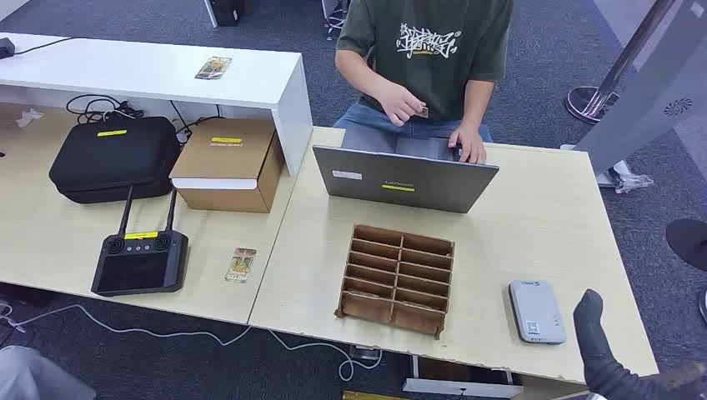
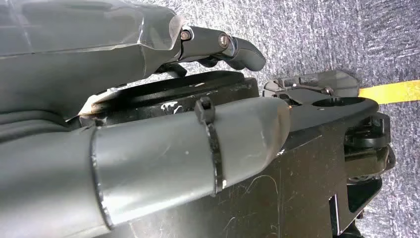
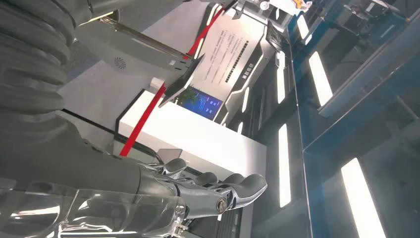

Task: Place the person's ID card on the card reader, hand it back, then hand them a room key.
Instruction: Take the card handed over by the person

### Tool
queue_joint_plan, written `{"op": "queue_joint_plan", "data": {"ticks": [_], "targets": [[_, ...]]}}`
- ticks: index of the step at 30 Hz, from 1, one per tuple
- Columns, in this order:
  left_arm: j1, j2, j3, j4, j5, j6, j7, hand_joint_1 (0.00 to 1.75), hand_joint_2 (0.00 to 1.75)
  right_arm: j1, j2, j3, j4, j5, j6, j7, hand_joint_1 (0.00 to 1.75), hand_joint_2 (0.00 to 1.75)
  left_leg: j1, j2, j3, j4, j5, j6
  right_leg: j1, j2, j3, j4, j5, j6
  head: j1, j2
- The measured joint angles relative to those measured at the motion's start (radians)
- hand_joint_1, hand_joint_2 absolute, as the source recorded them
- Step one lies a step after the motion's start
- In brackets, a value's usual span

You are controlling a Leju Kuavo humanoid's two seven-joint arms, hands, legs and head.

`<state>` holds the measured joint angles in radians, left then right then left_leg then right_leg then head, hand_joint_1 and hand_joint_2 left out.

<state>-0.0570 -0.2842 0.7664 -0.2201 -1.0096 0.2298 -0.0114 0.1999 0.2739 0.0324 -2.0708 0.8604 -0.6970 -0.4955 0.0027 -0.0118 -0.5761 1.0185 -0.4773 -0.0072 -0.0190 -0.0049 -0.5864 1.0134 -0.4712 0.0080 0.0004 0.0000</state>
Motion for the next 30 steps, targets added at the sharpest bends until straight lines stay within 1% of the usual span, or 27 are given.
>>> {"op": "queue_joint_plan", "data": {"ticks": [10,12,14,18,21,26,30], "targets": [[0.000,0.003,0.000,0.000,-0.014,-0.009,0.009,0.00,0.00,0.003,-0.002,0.002,-0.005,-0.014,0.000,0.001,0.00,1.75,0.000,0.000,0.000,0.000,0.000,0.000,0.000,0.000,0.000,0.000,0.000,0.000,0.000,0.000],[0.000,0.004,0.000,0.000,-0.021,-0.014,0.010,0.00,0.00,-0.009,-0.014,0.010,-0.001,-0.017,0.001,0.026,0.00,1.75,0.000,0.000,0.000,0.000,0.000,0.000,0.000,0.000,0.000,0.000,0.000,0.000,0.000,0.000],[-0.001,0.005,-0.001,0.000,-0.029,-0.018,0.010,0.00,0.00,-0.044,-0.038,0.020,0.018,-0.011,0.013,0.076,0.00,1.75,0.000,0.001,0.000,0.000,0.000,0.000,0.000,0.001,0.000,0.000,0.000,0.000,0.000,0.000],[-0.004,0.006,-0.007,0.000,-0.053,-0.025,0.010,0.00,0.00,-0.187,-0.102,0.025,0.111,0.030,0.089,0.199,0.00,1.75,0.000,0.003,0.000,0.000,0.001,0.000,0.000,0.004,0.000,0.000,0.002,0.001,0.000,0.000],[-0.008,0.007,-0.021,0.000,-0.075,-0.035,0.013,0.00,0.00,-0.311,-0.144,0.024,0.210,0.039,0.153,0.246,0.00,1.75,0.000,0.003,0.000,0.001,0.002,-0.001,0.000,0.004,0.000,0.000,0.004,0.001,0.000,0.000],[-0.020,0.008,-0.050,0.000,-0.113,-0.048,0.027,0.00,0.00,-0.538,-0.213,0.017,0.412,-0.005,0.229,0.275,0.00,1.75,0.000,0.004,0.000,0.002,0.005,0.000,0.000,0.005,-0.001,0.000,0.007,0.001,0.000,0.000],[-0.027,0.006,-0.072,0.000,-0.128,-0.051,0.031,0.00,0.00,-0.661,-0.245,0.017,0.540,-0.023,0.265,0.280,0.00,1.75,0.000,0.004,-0.001,0.002,0.005,0.000,0.000,0.005,-0.001,0.000,0.007,0.001,0.000,0.000]]}}
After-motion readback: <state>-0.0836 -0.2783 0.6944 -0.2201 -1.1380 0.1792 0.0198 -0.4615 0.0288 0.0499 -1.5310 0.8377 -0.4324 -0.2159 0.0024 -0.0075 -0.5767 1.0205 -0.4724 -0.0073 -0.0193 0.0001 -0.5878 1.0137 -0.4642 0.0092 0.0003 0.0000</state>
